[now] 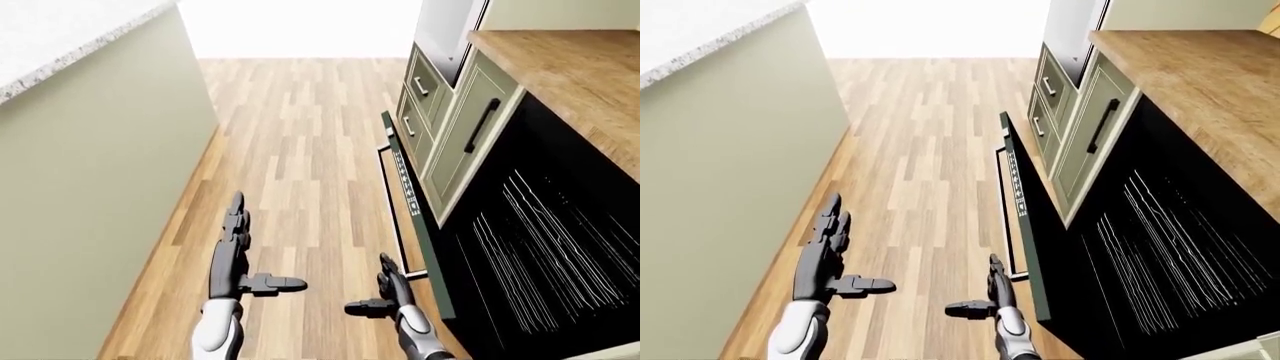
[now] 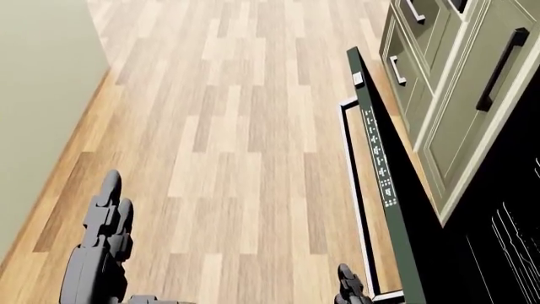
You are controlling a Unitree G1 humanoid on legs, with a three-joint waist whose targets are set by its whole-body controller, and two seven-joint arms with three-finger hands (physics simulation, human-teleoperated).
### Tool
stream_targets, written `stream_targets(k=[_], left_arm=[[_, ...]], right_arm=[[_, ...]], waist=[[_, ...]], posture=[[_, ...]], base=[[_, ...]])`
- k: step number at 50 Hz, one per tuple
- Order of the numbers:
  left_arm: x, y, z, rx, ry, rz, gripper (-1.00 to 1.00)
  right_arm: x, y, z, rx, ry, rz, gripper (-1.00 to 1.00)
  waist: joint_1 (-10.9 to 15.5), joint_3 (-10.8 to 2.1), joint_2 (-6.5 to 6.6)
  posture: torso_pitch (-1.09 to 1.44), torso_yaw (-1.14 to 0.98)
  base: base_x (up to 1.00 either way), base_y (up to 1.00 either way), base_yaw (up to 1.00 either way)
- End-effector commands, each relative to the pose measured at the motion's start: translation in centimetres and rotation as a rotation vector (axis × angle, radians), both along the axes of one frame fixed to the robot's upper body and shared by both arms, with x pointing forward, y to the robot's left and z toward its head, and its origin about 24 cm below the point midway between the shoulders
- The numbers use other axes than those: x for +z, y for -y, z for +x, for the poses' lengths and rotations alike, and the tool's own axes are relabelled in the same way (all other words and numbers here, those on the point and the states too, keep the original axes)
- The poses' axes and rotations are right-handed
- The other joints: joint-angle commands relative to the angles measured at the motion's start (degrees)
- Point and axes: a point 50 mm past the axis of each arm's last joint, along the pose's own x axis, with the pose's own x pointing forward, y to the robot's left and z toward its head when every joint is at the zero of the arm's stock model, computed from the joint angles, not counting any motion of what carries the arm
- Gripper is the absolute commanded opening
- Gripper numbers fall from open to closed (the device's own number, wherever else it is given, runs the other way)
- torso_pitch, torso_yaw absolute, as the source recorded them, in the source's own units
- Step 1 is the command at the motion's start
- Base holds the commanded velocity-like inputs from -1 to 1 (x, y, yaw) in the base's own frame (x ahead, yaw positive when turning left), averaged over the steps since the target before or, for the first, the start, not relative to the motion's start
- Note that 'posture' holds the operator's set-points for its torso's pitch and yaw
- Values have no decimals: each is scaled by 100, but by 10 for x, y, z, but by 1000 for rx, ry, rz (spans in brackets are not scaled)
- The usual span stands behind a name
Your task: Close the dishwasher door
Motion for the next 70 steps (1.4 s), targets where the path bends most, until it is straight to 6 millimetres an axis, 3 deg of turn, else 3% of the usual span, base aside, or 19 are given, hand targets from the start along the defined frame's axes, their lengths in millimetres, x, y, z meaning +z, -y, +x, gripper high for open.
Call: stream_targets(k=[1,26,70], left_arm=[[16,1,2,-7,86,1,100],[17,3,1,-11,86,-1,100],[18,2,1,-10,85,-2,100]], right_arm=[[10,2,12,-4,65,-25,100],[5,22,3,-99,39,-167,100],[12,51,2,-362,74,-368,100]], waist=[[3,-102,0],[35,-105,-23],[94,-75,7]], posture=[[0,0],[0,0],[0,0]], base=[[0,0,0],[0,0,0],[0,0,0]])
